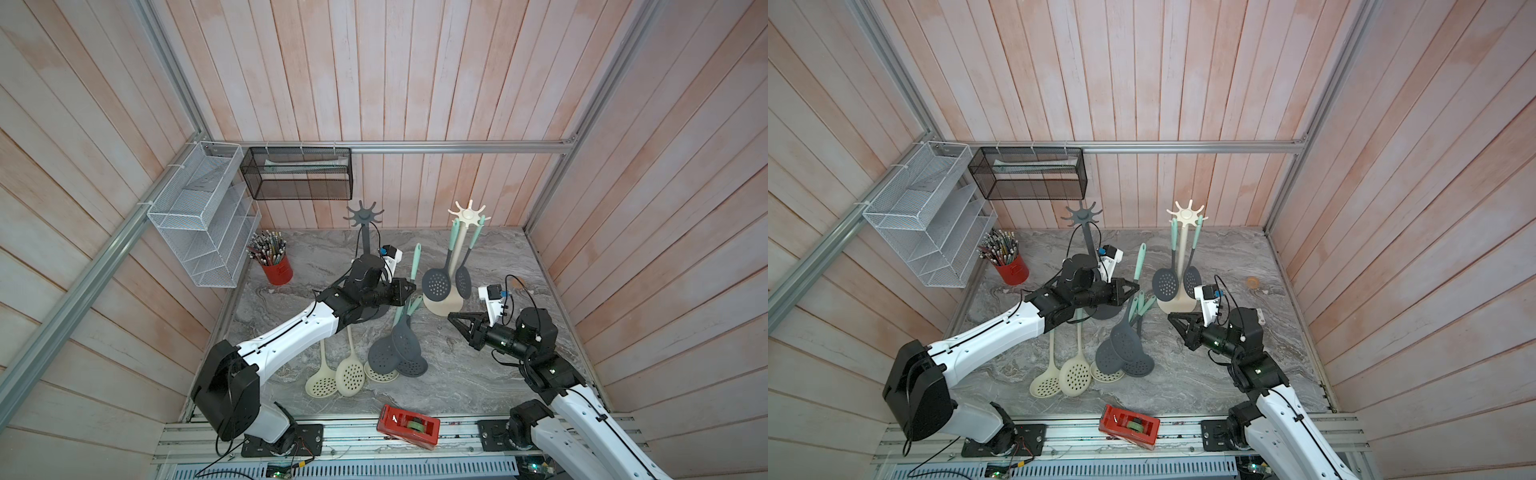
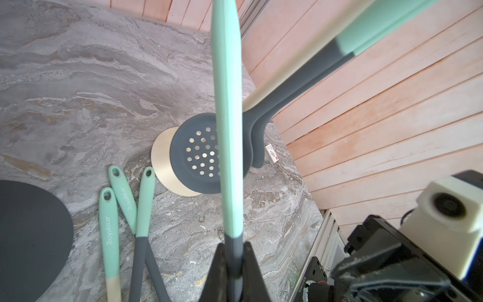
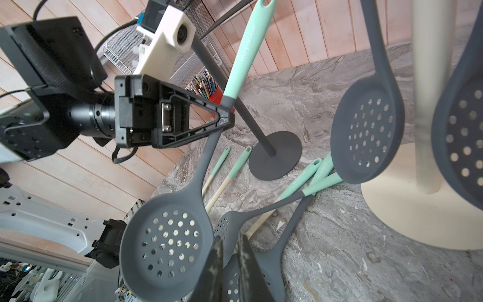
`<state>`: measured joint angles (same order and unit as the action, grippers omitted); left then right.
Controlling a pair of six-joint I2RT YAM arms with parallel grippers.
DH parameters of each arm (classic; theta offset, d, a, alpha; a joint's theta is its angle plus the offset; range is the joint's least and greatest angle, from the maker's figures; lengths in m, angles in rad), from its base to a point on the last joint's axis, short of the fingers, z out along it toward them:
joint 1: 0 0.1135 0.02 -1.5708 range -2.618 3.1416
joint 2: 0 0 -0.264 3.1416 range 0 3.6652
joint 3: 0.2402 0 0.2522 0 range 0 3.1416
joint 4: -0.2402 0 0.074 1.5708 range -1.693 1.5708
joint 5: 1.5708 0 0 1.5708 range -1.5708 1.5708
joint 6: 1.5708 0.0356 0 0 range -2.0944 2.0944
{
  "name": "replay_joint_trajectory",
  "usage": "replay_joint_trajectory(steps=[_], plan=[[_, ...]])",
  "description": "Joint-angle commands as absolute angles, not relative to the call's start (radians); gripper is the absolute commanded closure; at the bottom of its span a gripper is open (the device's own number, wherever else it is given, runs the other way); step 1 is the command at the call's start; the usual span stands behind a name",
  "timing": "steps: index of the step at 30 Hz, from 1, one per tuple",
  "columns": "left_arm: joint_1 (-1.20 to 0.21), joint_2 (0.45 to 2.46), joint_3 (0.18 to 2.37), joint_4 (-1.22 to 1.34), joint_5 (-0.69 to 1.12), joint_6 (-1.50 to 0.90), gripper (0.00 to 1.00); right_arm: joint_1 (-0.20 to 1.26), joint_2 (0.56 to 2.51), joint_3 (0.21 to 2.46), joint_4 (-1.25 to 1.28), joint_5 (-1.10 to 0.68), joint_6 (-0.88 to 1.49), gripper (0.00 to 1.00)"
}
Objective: Hang the skimmer on the kitchen utensil rack
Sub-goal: Pick up the skimmer from the center of the board.
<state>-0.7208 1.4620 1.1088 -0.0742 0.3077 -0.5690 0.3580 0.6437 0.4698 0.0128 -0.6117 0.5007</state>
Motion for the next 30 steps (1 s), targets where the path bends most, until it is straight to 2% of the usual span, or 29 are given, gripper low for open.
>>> replay_joint_trajectory(steps=[1, 18, 27, 30], plan=[[-0.726, 1.4, 1.075, 0.099, 0.258, -0.542, 1.0, 0.352, 0.646, 0.459, 0.075, -0.627, 0.524, 0.85], [-0.762, 1.267, 0.931, 0.457, 0.289, -0.401, 1.0, 0.312, 0.617, 0.449, 0.14, -0.641, 0.561, 0.82], [-0.789, 1.335, 0.985, 0.562, 0.501, -0.373, 1.0, 0.224, 0.598, 0.453, 0.116, -0.604, 0.589, 0.81], [-0.797, 1.38, 1.009, 0.594, 0.554, -0.39, 1.0, 0.158, 0.583, 0.432, 0.162, -0.653, 0.629, 0.8]])
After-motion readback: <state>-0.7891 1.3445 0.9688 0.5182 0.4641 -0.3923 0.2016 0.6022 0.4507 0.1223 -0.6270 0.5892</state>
